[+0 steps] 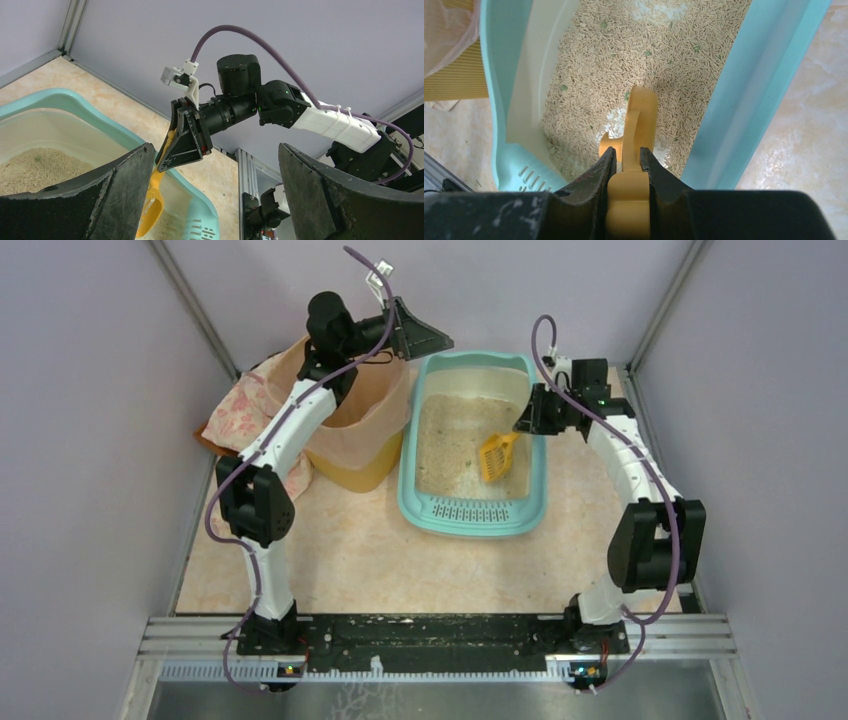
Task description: Clean the litter box
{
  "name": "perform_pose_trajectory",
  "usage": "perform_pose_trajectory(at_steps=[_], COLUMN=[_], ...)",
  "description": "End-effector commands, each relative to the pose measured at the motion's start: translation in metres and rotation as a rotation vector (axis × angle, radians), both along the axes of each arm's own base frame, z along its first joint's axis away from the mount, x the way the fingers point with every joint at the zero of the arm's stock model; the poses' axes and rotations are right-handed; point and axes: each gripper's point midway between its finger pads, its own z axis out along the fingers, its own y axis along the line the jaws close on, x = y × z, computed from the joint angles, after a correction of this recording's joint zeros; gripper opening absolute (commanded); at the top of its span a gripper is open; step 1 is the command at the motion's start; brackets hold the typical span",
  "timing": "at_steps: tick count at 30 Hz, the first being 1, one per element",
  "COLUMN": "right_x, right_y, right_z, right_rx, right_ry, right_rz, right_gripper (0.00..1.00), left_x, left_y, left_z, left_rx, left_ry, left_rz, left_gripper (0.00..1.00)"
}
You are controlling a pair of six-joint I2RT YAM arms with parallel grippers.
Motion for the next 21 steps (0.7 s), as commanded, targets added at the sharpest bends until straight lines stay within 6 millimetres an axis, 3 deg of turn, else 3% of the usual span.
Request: perform_pose_trajectory(at_steps=[1, 11, 21], right_x=[0.02, 0.03, 0.015], right_y=[0.004, 0.017, 0.036], right_z=[-0.003, -0.029, -0.048], right_rx=[0.012, 0.03, 0.082], right_ry=[-0.058, -0.033, 0.039], right_rz=[0.006, 0.037, 0.095], right_gripper=[0.0, 0.0, 0.0], left_x=[-0.002, 0.002, 0.007], left_y=[0.006, 0.015, 0.019], left_z=[0.012, 0.011, 0.006], left_rx=[-0.005, -0.012, -0.022], left_ry=[-0.054, -0.046, -0.025], left_rz=[0.008, 0.023, 0.023], left_gripper=[0.98, 0.98, 0.98])
